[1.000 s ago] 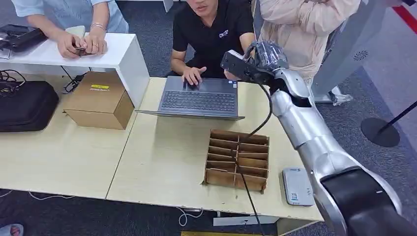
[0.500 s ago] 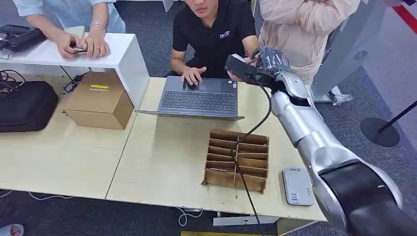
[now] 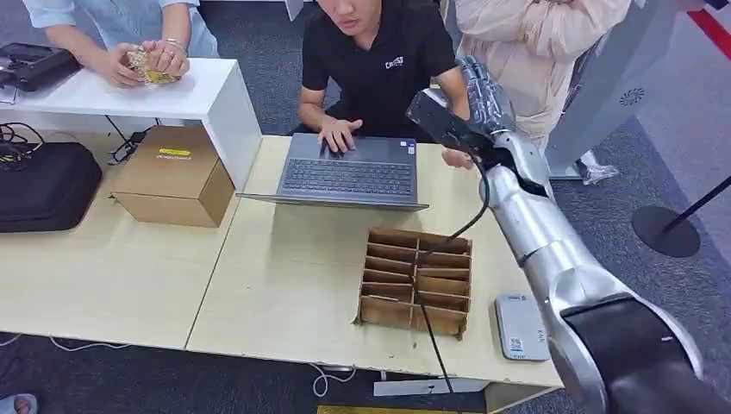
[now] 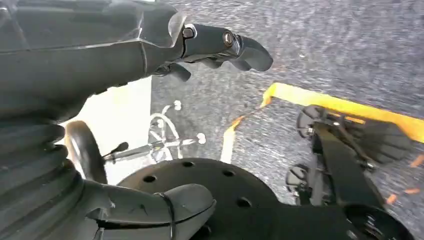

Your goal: Pass the card to the sensor for recognition and then transmit it.

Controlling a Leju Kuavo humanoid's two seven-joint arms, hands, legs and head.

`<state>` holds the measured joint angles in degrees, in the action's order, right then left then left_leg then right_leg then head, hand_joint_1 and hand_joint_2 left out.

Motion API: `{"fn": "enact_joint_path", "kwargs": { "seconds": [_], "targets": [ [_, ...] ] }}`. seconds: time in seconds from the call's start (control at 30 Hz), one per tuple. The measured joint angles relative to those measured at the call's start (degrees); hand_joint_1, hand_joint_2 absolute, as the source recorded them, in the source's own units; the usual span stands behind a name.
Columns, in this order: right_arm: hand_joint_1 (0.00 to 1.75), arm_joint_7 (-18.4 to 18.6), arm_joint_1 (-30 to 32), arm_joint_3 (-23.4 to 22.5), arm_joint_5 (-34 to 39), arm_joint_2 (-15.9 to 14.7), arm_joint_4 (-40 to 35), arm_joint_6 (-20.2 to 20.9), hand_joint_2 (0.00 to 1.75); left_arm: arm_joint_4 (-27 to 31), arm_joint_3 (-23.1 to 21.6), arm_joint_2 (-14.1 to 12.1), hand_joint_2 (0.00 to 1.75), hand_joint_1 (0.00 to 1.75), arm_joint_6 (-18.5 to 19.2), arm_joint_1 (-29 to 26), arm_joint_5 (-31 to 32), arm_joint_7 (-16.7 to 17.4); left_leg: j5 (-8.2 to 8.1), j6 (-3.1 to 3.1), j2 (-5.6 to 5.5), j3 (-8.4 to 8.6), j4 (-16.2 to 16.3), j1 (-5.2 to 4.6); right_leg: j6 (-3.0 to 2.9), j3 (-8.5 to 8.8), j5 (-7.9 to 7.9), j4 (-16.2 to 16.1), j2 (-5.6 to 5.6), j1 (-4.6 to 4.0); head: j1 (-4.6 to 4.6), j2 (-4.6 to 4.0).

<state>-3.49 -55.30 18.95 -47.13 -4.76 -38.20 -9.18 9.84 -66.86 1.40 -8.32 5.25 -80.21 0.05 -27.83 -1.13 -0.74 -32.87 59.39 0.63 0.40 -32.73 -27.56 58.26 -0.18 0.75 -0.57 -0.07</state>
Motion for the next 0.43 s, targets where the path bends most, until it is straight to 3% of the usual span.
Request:
{"fn": "enact_joint_path", "kwargs": {
  "seconds": [0.23,0.43],
  "targets": [
    [0.0,-3.6,6.7,-5.2,9.9,-4.4,-9.5,0.9,1.75,0.0,1.0,-0.4,1.75,0.0,-0.7,-1.2,-4.7,-0.2,0.0,0.0,-0.06,-0.07,0.0,0.0,0.0,-0.03,0.0,0.0,-0.08,0.0,0.02,0.0],
    [0.0,-9.6,9.7,-10.0,19.2,-8.6,-10.9,1.2,1.75,0.0,2.1,-1.5,1.75,0.0,0.6,-1.6,-5.7,-0.1,-0.01,0.01,-0.03,-0.06,0.0,-0.01,0.01,-0.05,0.01,0.0,-0.04,0.01,0.0,0.0]
  ]
}}
